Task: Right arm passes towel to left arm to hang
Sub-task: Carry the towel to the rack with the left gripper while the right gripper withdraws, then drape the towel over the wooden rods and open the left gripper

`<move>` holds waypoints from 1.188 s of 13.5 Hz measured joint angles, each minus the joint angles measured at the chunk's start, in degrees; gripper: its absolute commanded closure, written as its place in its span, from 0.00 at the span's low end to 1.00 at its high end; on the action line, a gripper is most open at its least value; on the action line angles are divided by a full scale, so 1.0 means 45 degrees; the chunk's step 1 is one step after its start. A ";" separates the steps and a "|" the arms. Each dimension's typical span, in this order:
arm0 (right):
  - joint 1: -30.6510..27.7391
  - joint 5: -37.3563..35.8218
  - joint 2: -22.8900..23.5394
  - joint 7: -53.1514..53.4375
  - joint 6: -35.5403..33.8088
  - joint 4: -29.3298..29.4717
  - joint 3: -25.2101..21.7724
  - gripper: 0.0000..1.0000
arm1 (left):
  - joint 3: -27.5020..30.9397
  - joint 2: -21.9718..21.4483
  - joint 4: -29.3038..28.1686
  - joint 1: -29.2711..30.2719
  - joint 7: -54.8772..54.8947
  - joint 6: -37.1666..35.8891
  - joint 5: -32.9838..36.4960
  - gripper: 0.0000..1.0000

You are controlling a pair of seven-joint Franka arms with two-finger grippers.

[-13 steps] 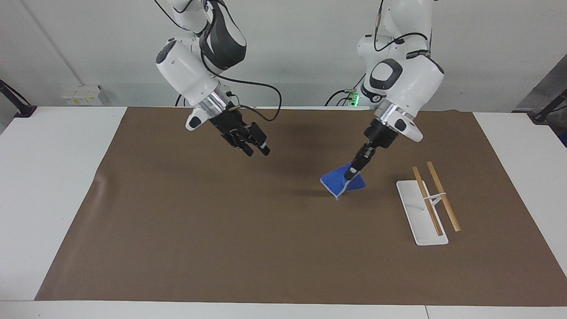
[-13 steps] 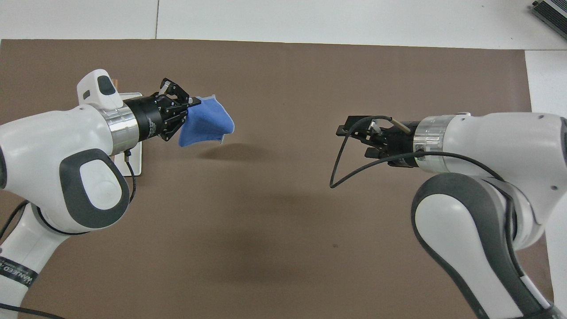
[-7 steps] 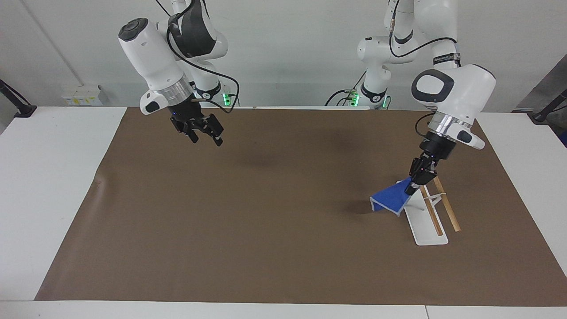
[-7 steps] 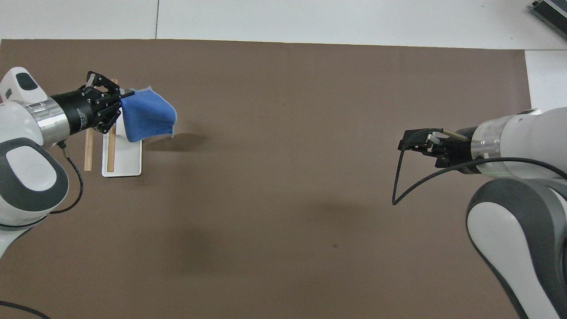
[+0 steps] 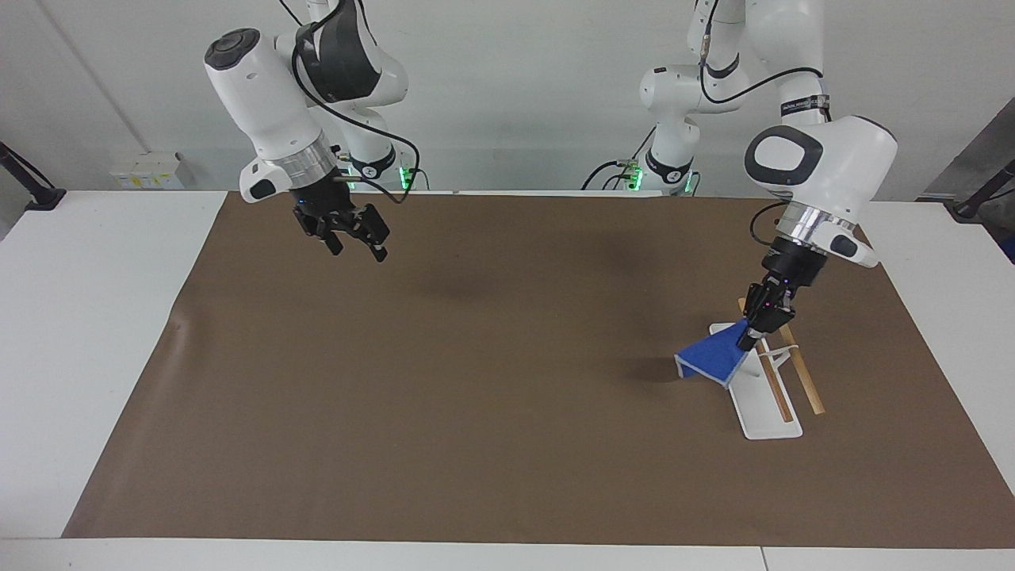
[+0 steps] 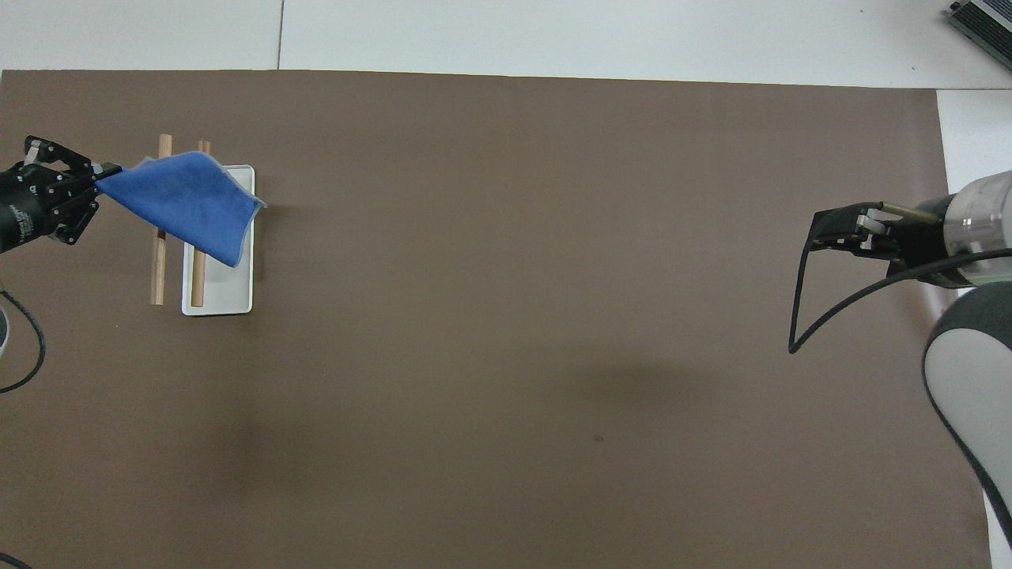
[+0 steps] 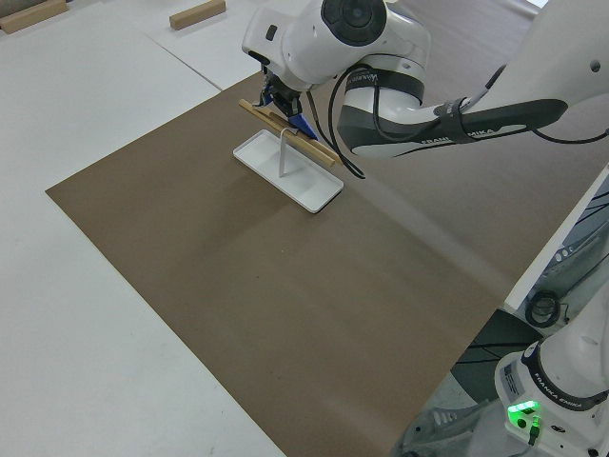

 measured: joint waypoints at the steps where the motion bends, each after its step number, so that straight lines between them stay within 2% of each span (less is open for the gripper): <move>1: -0.0095 -0.0118 0.0203 -0.0003 -0.0410 0.0543 0.0004 0.00 | 0.0002 0.0001 0.0000 0.0222 0.0431 0.0164 0.0000 1.00; 4: -0.0402 -0.0451 0.0862 -0.0082 -0.1753 0.2220 0.0001 0.00 | -0.0010 0.0004 -0.0004 0.0432 0.0709 0.0662 0.0000 1.00; 6: -0.0645 -0.0457 0.1134 -0.0405 -0.2349 0.2869 -0.0002 0.00 | -0.0004 0.0006 -0.0050 0.0501 0.0714 0.0718 0.0000 1.00; 10: -0.1014 -0.0456 0.1154 -0.1474 -0.2897 0.2801 -0.0003 0.00 | -0.0013 0.0028 -0.0642 0.0700 0.0866 0.0939 0.0000 1.00; 16: -0.0995 -0.0456 0.0854 -0.1494 -0.2981 0.2032 0.0036 0.00 | -0.0105 0.0062 -0.1454 0.0705 0.1868 0.1334 0.0000 1.00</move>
